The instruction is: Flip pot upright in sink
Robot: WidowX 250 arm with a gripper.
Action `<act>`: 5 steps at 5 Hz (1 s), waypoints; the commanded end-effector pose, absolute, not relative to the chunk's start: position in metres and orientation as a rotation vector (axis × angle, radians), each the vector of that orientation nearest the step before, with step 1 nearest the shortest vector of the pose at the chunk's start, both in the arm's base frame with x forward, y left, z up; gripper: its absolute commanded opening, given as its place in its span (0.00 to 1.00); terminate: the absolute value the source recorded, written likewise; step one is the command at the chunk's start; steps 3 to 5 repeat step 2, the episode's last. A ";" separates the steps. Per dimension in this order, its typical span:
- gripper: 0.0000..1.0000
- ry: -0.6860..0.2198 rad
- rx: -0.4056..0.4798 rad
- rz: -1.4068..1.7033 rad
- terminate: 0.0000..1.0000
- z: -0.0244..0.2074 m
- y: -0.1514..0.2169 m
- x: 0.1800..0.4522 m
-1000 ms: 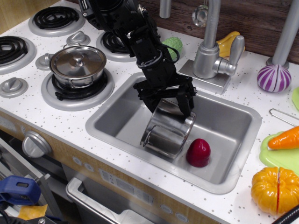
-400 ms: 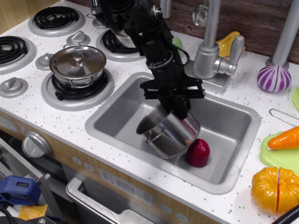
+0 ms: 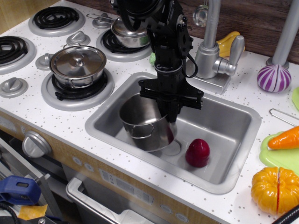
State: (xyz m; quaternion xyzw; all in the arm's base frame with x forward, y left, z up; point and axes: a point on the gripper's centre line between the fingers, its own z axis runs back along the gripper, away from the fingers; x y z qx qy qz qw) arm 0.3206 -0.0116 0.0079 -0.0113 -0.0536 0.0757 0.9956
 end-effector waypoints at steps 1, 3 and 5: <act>0.00 -0.164 0.154 0.090 0.00 0.024 -0.015 0.333; 1.00 -0.198 0.192 0.089 1.00 0.019 -0.013 0.332; 1.00 -0.198 0.192 0.089 1.00 0.019 -0.013 0.332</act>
